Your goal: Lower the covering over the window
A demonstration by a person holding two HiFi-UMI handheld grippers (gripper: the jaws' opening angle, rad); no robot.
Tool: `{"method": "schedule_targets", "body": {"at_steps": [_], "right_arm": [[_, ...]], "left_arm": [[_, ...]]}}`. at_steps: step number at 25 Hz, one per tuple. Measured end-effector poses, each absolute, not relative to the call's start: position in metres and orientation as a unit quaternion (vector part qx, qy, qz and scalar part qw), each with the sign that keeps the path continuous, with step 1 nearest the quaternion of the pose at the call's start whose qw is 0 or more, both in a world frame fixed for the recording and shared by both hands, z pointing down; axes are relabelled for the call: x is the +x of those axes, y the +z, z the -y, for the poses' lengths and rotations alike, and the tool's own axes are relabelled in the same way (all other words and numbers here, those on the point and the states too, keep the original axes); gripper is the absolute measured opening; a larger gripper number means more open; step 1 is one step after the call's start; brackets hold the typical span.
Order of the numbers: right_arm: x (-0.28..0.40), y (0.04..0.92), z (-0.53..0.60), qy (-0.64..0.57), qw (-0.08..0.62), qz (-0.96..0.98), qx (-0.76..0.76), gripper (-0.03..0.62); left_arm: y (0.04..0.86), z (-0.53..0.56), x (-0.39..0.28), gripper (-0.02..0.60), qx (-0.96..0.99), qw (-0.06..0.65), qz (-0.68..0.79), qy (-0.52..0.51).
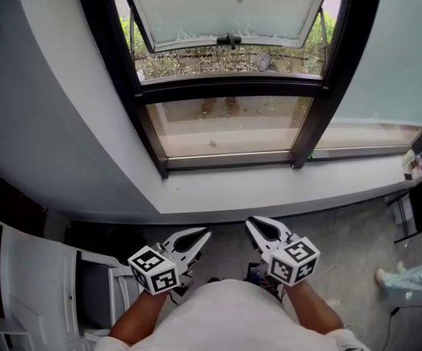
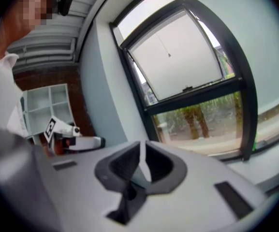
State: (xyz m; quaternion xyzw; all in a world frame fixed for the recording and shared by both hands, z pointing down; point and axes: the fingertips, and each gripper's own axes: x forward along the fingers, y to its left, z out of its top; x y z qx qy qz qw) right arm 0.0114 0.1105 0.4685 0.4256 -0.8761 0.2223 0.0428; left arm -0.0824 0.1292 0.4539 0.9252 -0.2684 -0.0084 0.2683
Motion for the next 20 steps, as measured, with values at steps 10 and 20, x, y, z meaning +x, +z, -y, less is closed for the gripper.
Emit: {"method": "schedule_targets", "body": {"at_steps": [10,20], "right_arm": [[-0.004,0.468,-0.079,0.213,0.056,0.882,0.417,0.028],[0.015,0.478,0.0,0.218,0.048,0.893,0.391,0.028]], "left_arm": [[0.458,-0.105,-0.1,0.017,0.92,0.273,0.281,-0.019],[0.465,-0.033,-0.083,0.016,0.912,0.274,0.304,-0.016]]}}
